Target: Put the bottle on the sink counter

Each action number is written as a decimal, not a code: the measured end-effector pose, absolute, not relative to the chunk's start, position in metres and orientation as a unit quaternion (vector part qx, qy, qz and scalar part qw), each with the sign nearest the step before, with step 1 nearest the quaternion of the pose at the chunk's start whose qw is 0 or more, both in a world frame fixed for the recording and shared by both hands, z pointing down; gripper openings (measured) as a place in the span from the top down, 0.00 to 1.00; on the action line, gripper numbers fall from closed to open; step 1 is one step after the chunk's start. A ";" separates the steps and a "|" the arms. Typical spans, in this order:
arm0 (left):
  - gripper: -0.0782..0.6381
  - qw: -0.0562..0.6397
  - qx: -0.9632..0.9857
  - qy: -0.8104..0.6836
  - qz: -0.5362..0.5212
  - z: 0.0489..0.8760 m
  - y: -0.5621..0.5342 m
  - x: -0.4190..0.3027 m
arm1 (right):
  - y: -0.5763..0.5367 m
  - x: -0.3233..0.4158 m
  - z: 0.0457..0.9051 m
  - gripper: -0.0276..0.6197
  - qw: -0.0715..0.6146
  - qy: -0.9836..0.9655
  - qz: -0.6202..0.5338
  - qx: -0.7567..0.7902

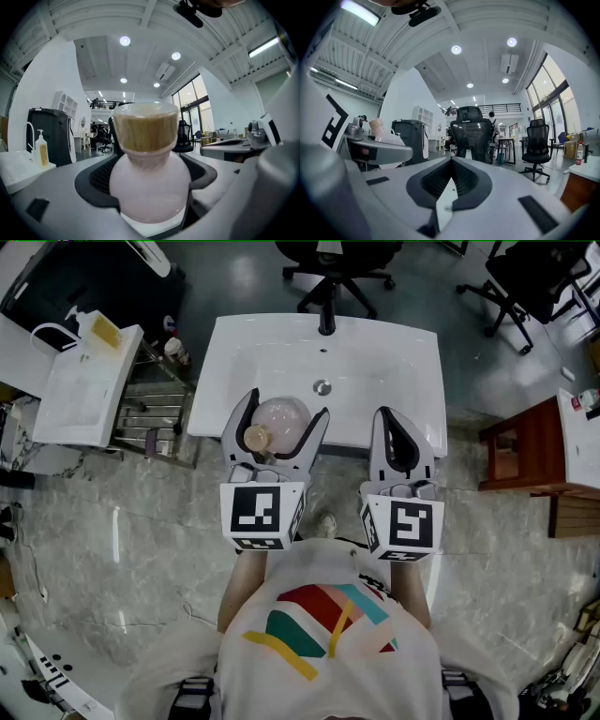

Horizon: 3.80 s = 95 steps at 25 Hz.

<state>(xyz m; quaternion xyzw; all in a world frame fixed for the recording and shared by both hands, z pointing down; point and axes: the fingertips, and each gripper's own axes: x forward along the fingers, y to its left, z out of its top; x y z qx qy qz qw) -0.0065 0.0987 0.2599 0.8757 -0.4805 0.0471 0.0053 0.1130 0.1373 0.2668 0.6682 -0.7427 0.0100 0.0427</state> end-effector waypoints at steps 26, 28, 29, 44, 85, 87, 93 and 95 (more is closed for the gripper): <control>0.34 -0.005 0.866 -0.499 0.035 0.263 0.116 -0.002 | 0.155 0.108 0.270 0.94 0.005 -0.788 0.010 0.616; 0.33 -0.005 0.867 -0.498 0.032 0.262 0.117 -0.001 | 0.156 0.111 0.270 0.94 0.004 -0.786 0.008 0.618; 0.34 -0.006 0.867 -0.497 0.032 0.261 0.118 -0.001 | 0.156 0.112 0.269 0.94 0.002 -0.784 0.008 0.620; 0.33 -0.007 0.868 -0.495 0.030 0.257 0.115 -0.003 | 0.158 0.116 0.273 0.94 0.009 -0.777 0.017 0.629; 0.33 0.006 0.901 -0.434 0.013 0.246 -0.114 -0.023 | -0.073 0.088 0.253 0.94 0.037 -0.741 -0.026 0.671; 0.34 0.005 0.899 -0.437 0.013 0.244 -0.114 -0.022 | -0.073 0.089 0.251 0.94 0.033 -0.745 -0.026 0.666; 0.33 0.004 0.894 -0.449 0.010 0.237 -0.117 -0.013 | -0.076 0.092 0.245 0.94 0.034 -0.761 -0.032 0.646; 0.34 0.005 0.892 -0.451 0.005 0.235 -0.117 -0.011 | -0.076 0.096 0.245 0.94 0.034 -0.761 -0.030 0.647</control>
